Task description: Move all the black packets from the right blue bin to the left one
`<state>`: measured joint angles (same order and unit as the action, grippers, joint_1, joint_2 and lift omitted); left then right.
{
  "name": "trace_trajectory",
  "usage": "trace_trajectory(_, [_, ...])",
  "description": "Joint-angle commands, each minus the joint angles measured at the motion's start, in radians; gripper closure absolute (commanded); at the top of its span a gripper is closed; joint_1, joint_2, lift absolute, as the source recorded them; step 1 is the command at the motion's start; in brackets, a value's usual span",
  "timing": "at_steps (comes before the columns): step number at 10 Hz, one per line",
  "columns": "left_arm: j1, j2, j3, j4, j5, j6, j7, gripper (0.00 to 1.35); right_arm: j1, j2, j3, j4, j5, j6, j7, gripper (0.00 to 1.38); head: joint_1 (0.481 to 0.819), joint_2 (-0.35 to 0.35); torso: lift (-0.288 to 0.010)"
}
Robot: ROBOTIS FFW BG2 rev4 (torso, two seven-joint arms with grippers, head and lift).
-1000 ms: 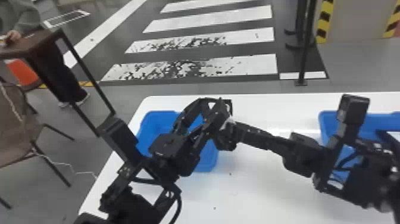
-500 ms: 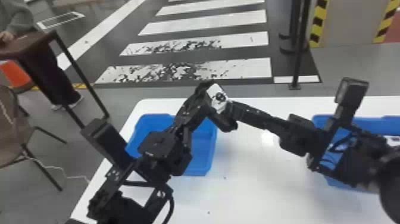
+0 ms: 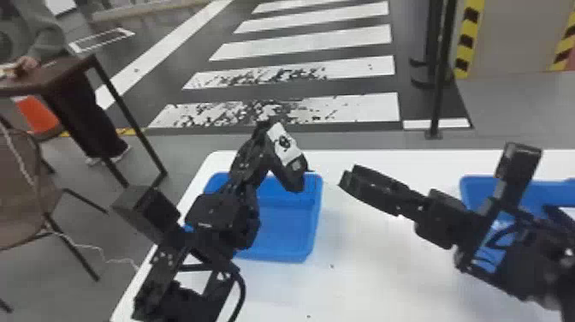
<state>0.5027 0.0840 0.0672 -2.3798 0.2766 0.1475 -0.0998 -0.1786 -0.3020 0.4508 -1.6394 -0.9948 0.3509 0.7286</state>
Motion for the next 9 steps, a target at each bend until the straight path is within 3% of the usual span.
trace_trajectory(1, [-0.083,-0.007,0.034,0.229,-0.111,-0.143,0.017,1.21,0.019,0.0,-0.008,-0.004,0.0,0.0,0.0,0.16,0.65,0.319,-0.14])
trace_trajectory(2, [-0.137,-0.018,0.058,0.43,-0.149,-0.373,0.038,1.2,0.024,0.0,-0.016,-0.014,0.008,-0.01,0.0,0.16,0.659,0.337,-0.14])
trace_trajectory(3, [-0.132,-0.032,0.078,0.479,-0.149,-0.41,0.065,0.84,0.034,-0.002,-0.04,-0.038,0.054,-0.01,0.0,0.16,0.667,0.35,-0.14])
trace_trajectory(4, [-0.127,-0.033,0.094,0.479,-0.185,-0.447,0.063,0.25,0.056,-0.002,-0.076,-0.068,0.093,0.002,-0.017,0.16,0.671,0.35,-0.14])
trace_trajectory(5, [-0.12,-0.03,0.084,0.476,-0.183,-0.471,0.055,0.02,0.093,0.0,-0.126,-0.109,0.119,0.029,-0.049,0.16,0.675,0.35,-0.14])
trace_trajectory(6, [-0.103,-0.03,0.078,0.447,-0.151,-0.457,0.026,0.13,0.137,0.006,-0.192,-0.161,0.161,0.061,-0.084,0.17,0.675,0.35,-0.14])
trace_trajectory(7, [-0.058,-0.03,0.076,0.339,-0.147,-0.383,0.003,0.16,0.179,0.014,-0.259,-0.227,0.221,0.103,-0.124,0.17,0.678,0.35,-0.14])
trace_trajectory(9, [0.042,-0.023,0.062,0.155,-0.157,-0.329,0.002,0.14,0.264,0.041,-0.409,-0.406,0.397,0.258,-0.241,0.17,0.676,0.297,-0.14])
